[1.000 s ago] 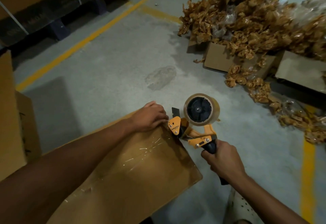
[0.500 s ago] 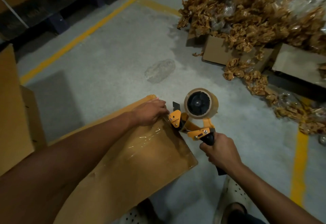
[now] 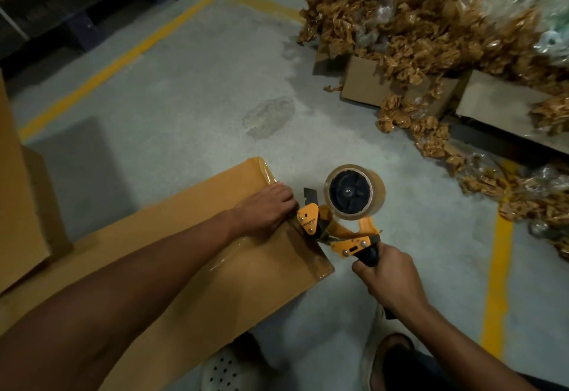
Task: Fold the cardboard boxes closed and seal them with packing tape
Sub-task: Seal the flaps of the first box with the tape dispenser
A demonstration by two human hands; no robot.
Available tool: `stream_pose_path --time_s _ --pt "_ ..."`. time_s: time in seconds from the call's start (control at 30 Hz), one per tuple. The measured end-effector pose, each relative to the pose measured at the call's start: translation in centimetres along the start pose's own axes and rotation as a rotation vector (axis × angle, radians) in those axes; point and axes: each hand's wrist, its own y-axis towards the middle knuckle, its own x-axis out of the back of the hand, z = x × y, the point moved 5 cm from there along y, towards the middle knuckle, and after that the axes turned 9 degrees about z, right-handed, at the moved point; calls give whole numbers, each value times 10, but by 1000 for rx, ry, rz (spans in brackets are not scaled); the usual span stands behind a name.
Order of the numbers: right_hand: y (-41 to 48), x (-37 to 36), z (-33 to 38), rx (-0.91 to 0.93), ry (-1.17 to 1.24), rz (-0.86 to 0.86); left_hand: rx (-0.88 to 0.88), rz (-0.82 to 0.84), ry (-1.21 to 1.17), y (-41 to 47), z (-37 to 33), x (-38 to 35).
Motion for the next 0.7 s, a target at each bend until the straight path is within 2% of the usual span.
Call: stream_pose_path --time_s 0.2,0.33,0.47,0.7 --pt "24 8 7 9 6 20 -16 -70 9 2 14 -2" --pt "54 19 30 55 16 9 111 -116 10 12 45 9" --pt "78 31 50 87 -37 20 206 -100 -9 17 66 10" --pt "63 36 37 88 -107 44 268 -26 -30 16 65 11"
